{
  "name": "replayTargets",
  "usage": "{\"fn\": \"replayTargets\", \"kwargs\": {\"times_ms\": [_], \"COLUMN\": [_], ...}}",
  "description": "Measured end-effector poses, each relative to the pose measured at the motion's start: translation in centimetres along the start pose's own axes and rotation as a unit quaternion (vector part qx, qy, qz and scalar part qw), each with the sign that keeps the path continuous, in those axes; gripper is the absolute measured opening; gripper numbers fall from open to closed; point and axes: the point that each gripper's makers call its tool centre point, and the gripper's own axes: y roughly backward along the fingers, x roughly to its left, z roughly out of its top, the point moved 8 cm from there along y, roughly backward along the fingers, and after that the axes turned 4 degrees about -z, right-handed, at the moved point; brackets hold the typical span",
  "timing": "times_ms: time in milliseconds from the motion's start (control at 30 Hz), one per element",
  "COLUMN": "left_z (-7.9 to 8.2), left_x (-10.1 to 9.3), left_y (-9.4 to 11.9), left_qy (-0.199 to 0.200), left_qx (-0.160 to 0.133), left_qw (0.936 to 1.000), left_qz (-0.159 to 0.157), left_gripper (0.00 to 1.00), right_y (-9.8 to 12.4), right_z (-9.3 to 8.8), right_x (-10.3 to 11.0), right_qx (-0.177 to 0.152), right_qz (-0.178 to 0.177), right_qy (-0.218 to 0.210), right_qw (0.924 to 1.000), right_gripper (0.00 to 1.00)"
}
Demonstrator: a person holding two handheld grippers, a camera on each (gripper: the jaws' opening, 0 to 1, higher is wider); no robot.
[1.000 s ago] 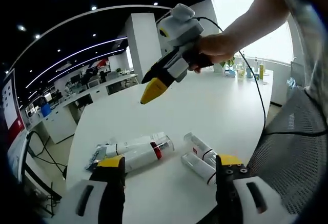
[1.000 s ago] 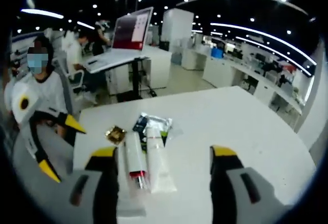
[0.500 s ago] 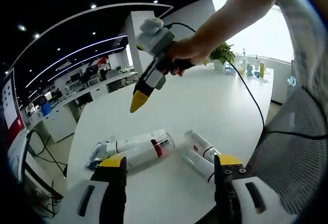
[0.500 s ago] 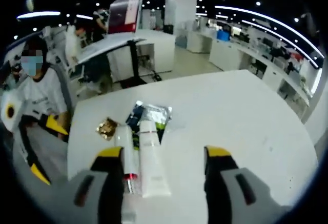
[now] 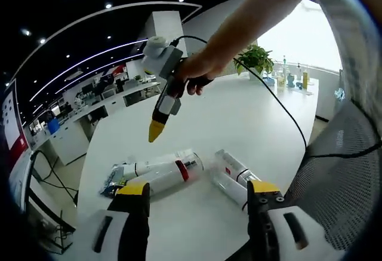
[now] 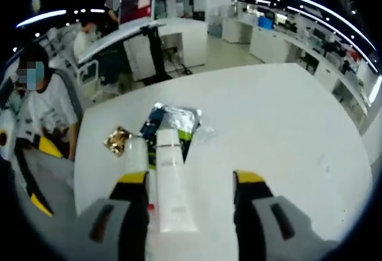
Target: Arrange the skincare products in the storage area until every visible bottle or jar stands upright without overlapping.
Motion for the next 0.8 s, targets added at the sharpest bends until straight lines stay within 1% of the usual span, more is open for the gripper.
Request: {"fn": "replayTargets", "kwargs": {"times_ms": [167,200,467,600,767,800], "left_z": [0.0,0.0,-0.2,-0.2,-0.2,-0.3], "left_x": [0.0,0.0,0.2,0.2,0.2,0.2], "left_y": [0.0,0.0,0.1,0.1,0.1,0.1], "left_qy": [0.0,0.0,-0.001,-0.002,-0.002,-0.003], "left_qx": [-0.001,0.0,0.002,0.004,0.007,0.008], "left_qw": [1.0,1.0,1.0,1.0,1.0,1.0], "left_qz": [0.0,0.001,0.003,0.002,0.003,0.003], "left_gripper": [0.68,0.67,0.66,0.66,0.65,0.64], "right_y": [-0.7,-1.1,-3.2,-4.3,-5.3,-5.5], "right_z": [-0.4,-0.6,-1.4,-1.8,-2.2,-2.4], "right_x": [0.2,0.3,1.6,2.2,2.4,2.4], "right_qx": [0.013,0.021,0.052,0.07,0.088,0.095], "right_qz": [0.008,0.01,0.027,0.035,0.041,0.04], "right_qy": [-0.019,-0.019,-0.011,0.003,0.009,0.016], "right_qw": [0.9997,0.9996,0.9982,0.9969,0.9953,0.9945], "right_gripper": [0.51,0.5,0.46,0.44,0.41,0.4]}}
